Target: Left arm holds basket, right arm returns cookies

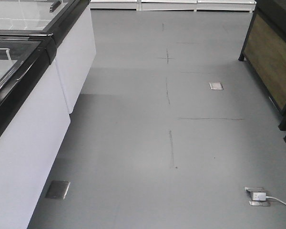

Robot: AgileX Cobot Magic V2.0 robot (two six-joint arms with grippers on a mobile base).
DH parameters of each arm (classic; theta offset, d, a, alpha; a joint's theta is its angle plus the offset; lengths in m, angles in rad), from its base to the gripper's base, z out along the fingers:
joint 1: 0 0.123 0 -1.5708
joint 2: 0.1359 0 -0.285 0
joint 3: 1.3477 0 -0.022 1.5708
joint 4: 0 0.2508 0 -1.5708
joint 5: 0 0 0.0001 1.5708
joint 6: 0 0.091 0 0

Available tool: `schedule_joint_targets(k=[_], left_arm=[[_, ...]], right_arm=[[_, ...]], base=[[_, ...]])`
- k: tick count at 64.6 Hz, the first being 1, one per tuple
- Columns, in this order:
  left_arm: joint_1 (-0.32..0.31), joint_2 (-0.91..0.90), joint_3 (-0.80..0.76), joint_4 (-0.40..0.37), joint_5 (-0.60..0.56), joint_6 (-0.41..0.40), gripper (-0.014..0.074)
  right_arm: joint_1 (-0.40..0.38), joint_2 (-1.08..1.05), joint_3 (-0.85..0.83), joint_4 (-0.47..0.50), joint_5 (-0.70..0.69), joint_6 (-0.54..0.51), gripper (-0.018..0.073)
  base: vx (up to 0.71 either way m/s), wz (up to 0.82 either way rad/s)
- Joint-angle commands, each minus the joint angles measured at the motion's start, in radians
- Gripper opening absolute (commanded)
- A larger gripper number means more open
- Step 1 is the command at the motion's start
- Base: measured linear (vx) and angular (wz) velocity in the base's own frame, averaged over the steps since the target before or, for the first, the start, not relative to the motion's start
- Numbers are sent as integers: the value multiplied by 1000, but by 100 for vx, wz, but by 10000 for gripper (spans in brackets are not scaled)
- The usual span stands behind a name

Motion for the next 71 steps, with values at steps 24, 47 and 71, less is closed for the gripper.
schedule_joint_targets(k=[24, 47, 71], left_arm=[[-4, 9, -35, -126, -33, -27, 433], [-4, 239, -248, -208, 177, -217, 433], [108, 465, -624, -318, 367, -219, 433]], right_arm=[[1, -12, 3, -9, -75, -1, -8], [1, -12, 3, -9, -75, -1, -8], [1, -12, 3, -9, -75, -1, -8]], base=[[0, 0], [0, 0], [0, 0]])
